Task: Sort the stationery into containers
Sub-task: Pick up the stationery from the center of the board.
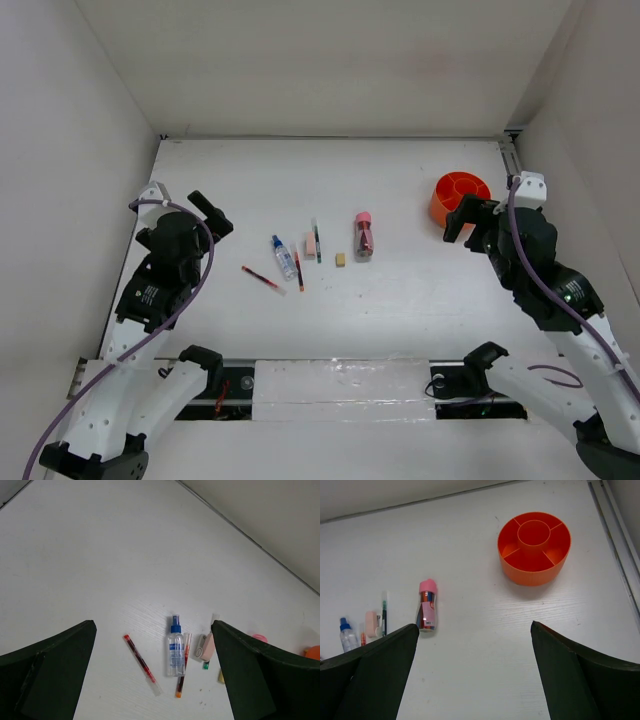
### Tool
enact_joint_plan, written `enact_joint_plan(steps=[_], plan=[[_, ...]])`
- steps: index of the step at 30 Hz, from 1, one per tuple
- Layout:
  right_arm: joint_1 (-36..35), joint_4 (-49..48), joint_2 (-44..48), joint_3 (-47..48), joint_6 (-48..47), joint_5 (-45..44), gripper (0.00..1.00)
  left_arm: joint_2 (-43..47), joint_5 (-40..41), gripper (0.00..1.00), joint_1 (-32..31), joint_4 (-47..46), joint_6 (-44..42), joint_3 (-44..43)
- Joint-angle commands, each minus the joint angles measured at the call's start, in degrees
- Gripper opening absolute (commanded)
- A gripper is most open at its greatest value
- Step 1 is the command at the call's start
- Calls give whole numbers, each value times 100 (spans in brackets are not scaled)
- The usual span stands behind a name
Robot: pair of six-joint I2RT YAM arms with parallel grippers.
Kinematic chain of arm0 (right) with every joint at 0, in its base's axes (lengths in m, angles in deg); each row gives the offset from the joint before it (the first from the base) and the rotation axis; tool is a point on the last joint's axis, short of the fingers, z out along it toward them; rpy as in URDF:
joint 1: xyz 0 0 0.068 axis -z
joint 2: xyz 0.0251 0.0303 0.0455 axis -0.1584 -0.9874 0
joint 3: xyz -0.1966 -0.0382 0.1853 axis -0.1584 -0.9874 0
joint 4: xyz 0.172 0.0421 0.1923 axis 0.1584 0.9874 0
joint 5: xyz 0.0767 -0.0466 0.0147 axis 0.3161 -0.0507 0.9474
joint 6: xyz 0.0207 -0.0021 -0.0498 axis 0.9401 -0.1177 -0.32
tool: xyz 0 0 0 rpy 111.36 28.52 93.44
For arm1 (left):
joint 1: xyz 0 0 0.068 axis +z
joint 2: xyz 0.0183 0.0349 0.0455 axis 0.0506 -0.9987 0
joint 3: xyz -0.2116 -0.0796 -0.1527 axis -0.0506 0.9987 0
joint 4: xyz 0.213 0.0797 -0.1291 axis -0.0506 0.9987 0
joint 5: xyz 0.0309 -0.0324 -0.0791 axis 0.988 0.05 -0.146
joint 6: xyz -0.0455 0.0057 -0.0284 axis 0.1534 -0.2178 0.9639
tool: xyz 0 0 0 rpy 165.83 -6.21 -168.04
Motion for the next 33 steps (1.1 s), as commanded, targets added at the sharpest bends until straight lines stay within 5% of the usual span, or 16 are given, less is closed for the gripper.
enact_joint_plan(steps=[1, 12, 16, 22, 33], plan=[[38, -82, 125, 244, -23, -81, 100, 61, 26, 100, 6, -3, 37, -152], [38, -302, 565, -46, 65, 113, 100, 44, -332, 100, 6, -177, 65, -335], [38, -152, 459, -46, 65, 34, 100, -1369, -1484, 100, -422, -186, 141, -959], [38, -152, 565, -99, 117, 34, 100, -3668, -231, 100, -2538, -267, 731, -2162], [38, -205, 731, -89, 65, 604, 100, -7215, -36, 100, -3289, 620, 1048, -4791]])
